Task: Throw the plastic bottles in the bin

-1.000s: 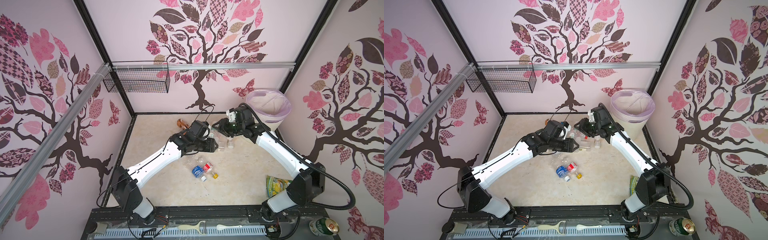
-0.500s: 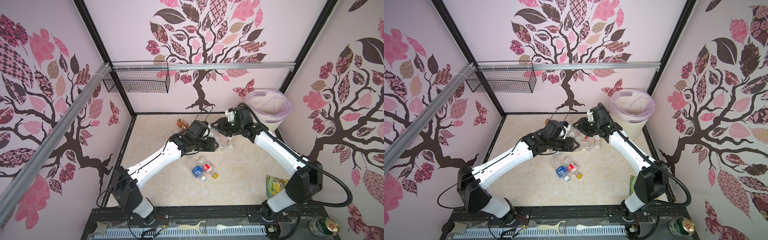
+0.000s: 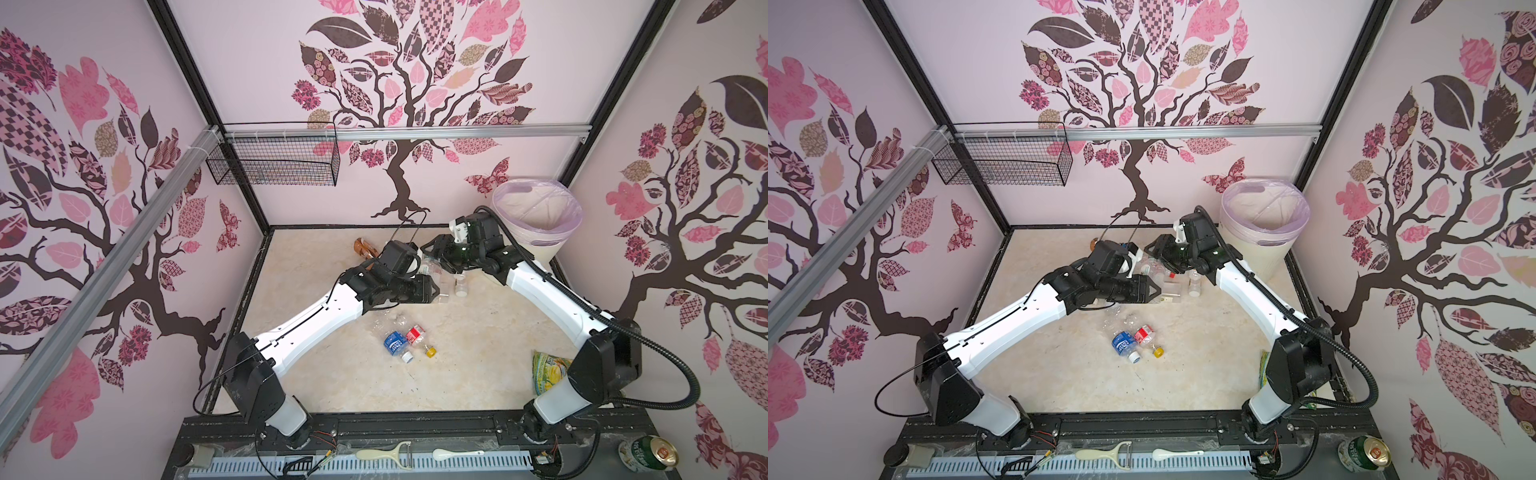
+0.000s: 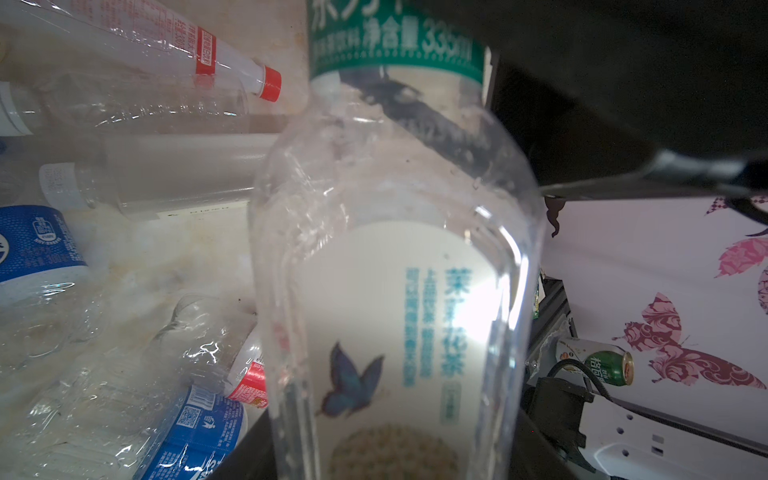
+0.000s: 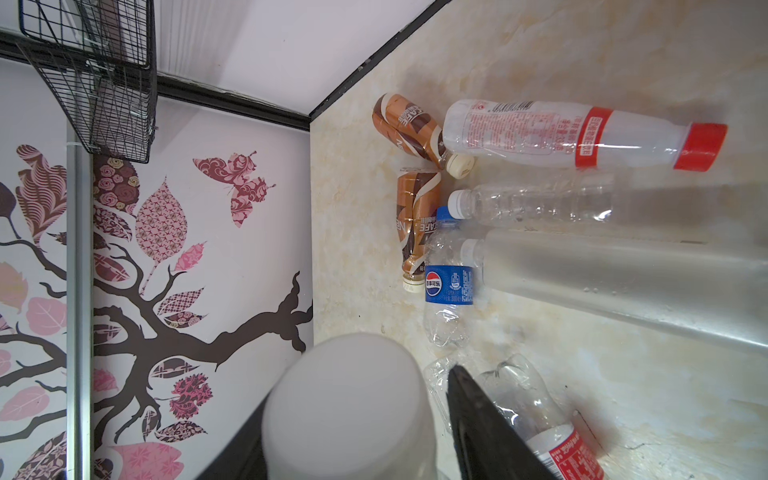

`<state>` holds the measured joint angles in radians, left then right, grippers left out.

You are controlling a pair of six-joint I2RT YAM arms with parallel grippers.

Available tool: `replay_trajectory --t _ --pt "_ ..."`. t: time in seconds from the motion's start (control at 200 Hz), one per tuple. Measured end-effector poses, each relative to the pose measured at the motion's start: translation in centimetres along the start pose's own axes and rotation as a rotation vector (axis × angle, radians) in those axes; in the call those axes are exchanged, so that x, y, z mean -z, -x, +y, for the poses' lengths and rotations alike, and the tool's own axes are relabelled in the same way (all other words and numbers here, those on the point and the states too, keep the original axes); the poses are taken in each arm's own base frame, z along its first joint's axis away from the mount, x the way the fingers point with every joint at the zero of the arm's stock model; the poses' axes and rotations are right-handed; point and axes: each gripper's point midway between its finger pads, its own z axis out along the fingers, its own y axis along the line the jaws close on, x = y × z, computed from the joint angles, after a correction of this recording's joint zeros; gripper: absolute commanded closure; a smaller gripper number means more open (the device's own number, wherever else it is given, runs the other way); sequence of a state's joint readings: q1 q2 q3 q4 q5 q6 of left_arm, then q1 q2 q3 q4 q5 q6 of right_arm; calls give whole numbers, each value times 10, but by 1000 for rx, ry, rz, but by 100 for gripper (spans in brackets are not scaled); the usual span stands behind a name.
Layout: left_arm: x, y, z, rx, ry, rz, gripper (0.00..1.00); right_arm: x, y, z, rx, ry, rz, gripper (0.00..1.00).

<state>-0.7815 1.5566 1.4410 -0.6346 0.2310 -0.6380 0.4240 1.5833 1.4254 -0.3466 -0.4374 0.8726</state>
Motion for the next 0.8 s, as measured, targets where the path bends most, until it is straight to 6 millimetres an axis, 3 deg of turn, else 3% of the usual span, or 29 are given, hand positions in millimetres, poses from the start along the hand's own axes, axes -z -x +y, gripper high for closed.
replay_trajectory --t 0.265,0.545,0.8 --pt "0 1 -2 -10 -10 -1 43 0 2 -2 3 -10 -9 34" --pt "-4 -3 -1 -9 -11 17 43 -1 1 -4 11 -17 -9 55" --pt "-5 -2 -1 -8 -12 17 39 -1 1 -10 41 -44 -10 67"
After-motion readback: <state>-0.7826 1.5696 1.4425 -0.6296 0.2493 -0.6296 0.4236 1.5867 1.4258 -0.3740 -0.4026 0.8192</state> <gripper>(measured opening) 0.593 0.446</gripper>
